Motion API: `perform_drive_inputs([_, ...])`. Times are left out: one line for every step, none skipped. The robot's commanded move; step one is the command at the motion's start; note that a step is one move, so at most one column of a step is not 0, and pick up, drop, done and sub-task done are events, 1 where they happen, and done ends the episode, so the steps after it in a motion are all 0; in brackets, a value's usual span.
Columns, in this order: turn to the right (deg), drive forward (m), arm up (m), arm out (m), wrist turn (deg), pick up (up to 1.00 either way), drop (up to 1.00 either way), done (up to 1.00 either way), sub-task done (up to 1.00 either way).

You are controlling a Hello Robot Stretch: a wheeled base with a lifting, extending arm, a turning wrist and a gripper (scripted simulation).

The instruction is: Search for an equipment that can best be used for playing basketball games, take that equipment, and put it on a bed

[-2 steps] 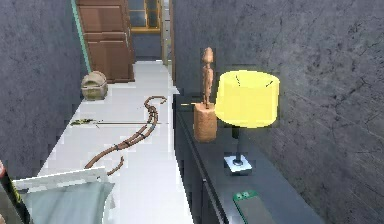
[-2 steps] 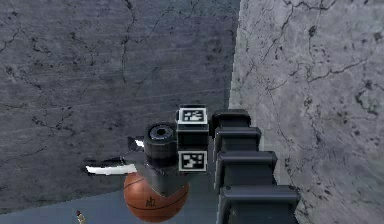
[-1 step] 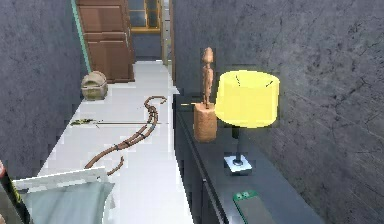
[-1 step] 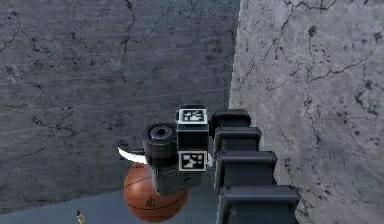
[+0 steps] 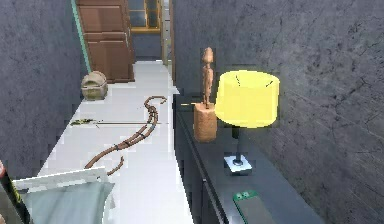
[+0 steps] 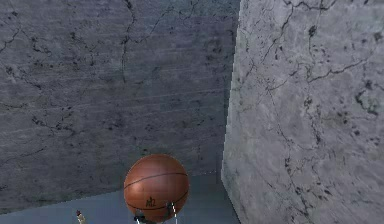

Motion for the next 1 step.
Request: perform_drive_inputs([0.0, 0.00, 0.00, 0.00, 0.0, 1.00, 0.00, 0.00, 0.00])
